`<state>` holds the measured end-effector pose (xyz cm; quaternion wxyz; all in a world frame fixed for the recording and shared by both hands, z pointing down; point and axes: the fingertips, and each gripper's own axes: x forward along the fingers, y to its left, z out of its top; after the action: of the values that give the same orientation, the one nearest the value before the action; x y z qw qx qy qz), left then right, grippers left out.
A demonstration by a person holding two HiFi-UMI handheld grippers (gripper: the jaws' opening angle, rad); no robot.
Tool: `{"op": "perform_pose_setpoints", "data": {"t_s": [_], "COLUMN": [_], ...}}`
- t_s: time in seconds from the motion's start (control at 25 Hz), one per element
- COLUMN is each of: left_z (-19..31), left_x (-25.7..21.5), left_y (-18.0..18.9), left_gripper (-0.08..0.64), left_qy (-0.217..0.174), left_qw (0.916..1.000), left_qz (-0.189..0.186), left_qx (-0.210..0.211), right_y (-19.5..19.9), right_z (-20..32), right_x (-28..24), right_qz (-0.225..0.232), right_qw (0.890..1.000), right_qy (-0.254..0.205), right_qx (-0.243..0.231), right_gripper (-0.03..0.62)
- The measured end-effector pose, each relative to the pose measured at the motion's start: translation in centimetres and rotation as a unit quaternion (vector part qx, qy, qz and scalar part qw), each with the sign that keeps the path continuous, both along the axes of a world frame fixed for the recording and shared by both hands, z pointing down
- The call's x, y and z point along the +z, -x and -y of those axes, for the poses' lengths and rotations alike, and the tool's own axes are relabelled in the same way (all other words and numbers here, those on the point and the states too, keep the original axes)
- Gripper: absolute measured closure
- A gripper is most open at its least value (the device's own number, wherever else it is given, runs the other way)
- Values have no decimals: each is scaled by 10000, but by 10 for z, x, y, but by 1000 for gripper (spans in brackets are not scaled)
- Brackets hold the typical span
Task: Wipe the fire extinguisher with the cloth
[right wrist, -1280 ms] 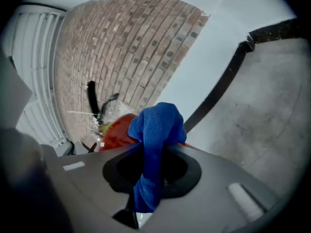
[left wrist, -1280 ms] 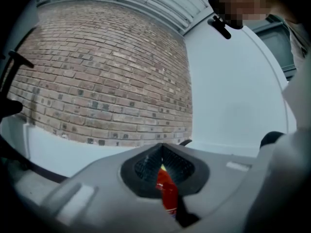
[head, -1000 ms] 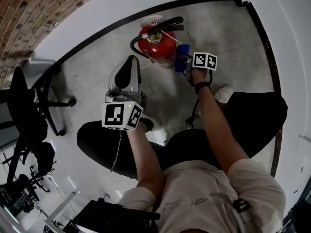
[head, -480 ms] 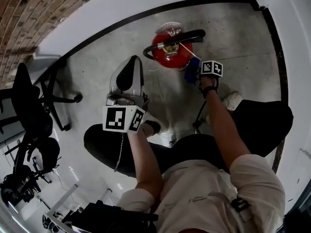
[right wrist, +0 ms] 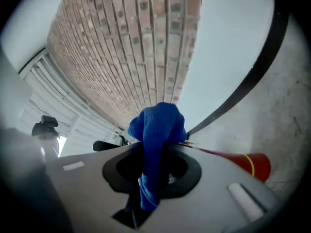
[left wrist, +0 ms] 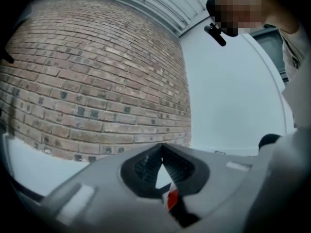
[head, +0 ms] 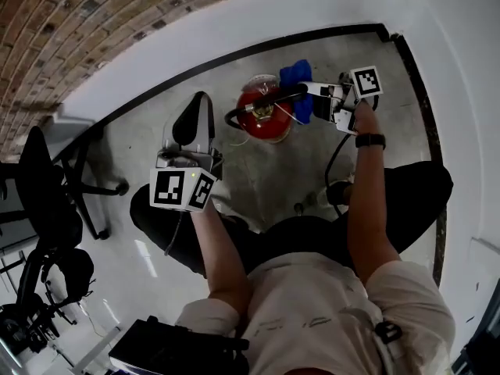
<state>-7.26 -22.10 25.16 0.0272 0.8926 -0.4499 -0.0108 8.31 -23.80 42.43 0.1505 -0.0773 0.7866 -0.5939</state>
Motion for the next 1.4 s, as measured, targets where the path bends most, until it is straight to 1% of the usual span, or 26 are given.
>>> {"op": "perform_pose_setpoints", "data": {"t_s": [0.04, 0.08, 0.16, 0.2, 0.24, 0.28, 0.32, 0.36, 0.48, 0.56, 0.64, 0.68, 0.72, 0.76, 0.8, 0.84, 0.92, 1.0, 1.04, 1.08, 1.16, 1.2, 1.24, 1.32, 1.36, 1.4], "left_z": [2, 4, 6, 6, 7, 9, 12, 15, 29, 37, 45, 49, 53, 57, 60, 63, 68, 72, 74, 77, 81, 84, 86, 89, 90, 90], "left_x": [-8, -16, -26, -27, -27, -27, -25, -23, -9, 2, 9, 13, 16, 20, 25, 28, 33, 34, 34, 33, 28, 26, 23, 19, 17, 14], "left_y": [-3, -5, -8, -9, -10, -9, -8, -6, -8, -8, -6, -4, -1, 3, 9, 15, 27, 34, 37, 40, 41, 41, 39, 36, 35, 34], "left_gripper": [557, 557, 557, 557, 557, 557, 557, 557, 557, 557, 557, 557, 557, 557, 557, 557, 557, 557, 557, 557, 557, 557, 557, 557, 557, 557], "left_qy": [-64, -125, -204, -207, -190, -161, -131, -103, 8, 110, 175, 192, 213, 248, 290, 327, 354, 347, 339, 325, 285, 259, 234, 192, 172, 150], "left_qw": [10000, 9999, 9996, 9996, 9996, 9996, 9997, 9997, 9998, 9998, 9998, 9997, 9997, 9996, 9994, 9992, 9988, 9987, 9987, 9988, 9990, 9991, 9993, 9995, 9996, 9996], "left_qz": [-8, -18, -43, -47, -49, -61, -92, -131, -168, -92, 23, 82, 129, 160, 180, 195, 209, 186, 162, 130, 73, 51, 22, -64, -102, -129], "left_qx": [53, 96, 172, 209, 225, 215, 188, 163, 146, 135, 112, 96, 66, 16, -53, -130, -264, -322, -336, -347, -341, -323, -300, -249, -219, -184], "right_y": [9, 16, 19, 17, 16, 15, 15, 17, 23, 22, 21, 19, 17, 14, 13, 12, 8, 7, 8, 11, 17, 19, 18, 13, 13, 14], "right_z": [-1, -1, 1, 1, 0, -1, -1, 0, 6, 1, -4, -6, -9, -12, -15, -17, -15, -10, -2, 10, 40, 54, 67, 85, 88, 87], "right_x": [-4, -6, -4, 6, 24, 50, 79, 105, 184, 246, 297, 320, 341, 359, 373, 383, 395, 391, 376, 349, 262, 210, 160, 69, 28, -8], "right_qz": [-22, 23, 119, -18, -376, -894, -1393, -1722, -2190, -2557, -2709, -2884, -3179, -3498, -3729, -3819, -3757, -3640, -3458, -3117, -2049, -1508, -1094, -575, -370, -187], "right_qw": [9997, 9993, 9989, 9989, 9980, 9943, 9878, 9817, 9703, 9580, 9472, 9388, 9276, 9155, 9062, 9018, 9040, 9112, 9195, 9335, 9660, 9771, 9845, 9925, 9927, 9898], "right_qy": [26, 80, 152, 176, 218, 299, 421, 542, 694, 1136, 1675, 1858, 1943, 1961, 1970, 2002, 2007, 1824, 1725, 1614, 1411, 1318, 1130, 410, -43, -518], "right_qx": [-229, -358, -429, -442, -466, -507, -554, -607, -762, -636, -370, -297, -287, -306, -311, -291, -353, -627, -715, -734, -700, -719, -780, -998, -1145, -1312], "right_gripper": [522, 522, 522, 522, 522, 522, 522, 522, 522, 526, 525, 529, 530, 531, 531, 531, 523, 522, 522, 522, 522, 522, 522, 522, 522, 522]}}
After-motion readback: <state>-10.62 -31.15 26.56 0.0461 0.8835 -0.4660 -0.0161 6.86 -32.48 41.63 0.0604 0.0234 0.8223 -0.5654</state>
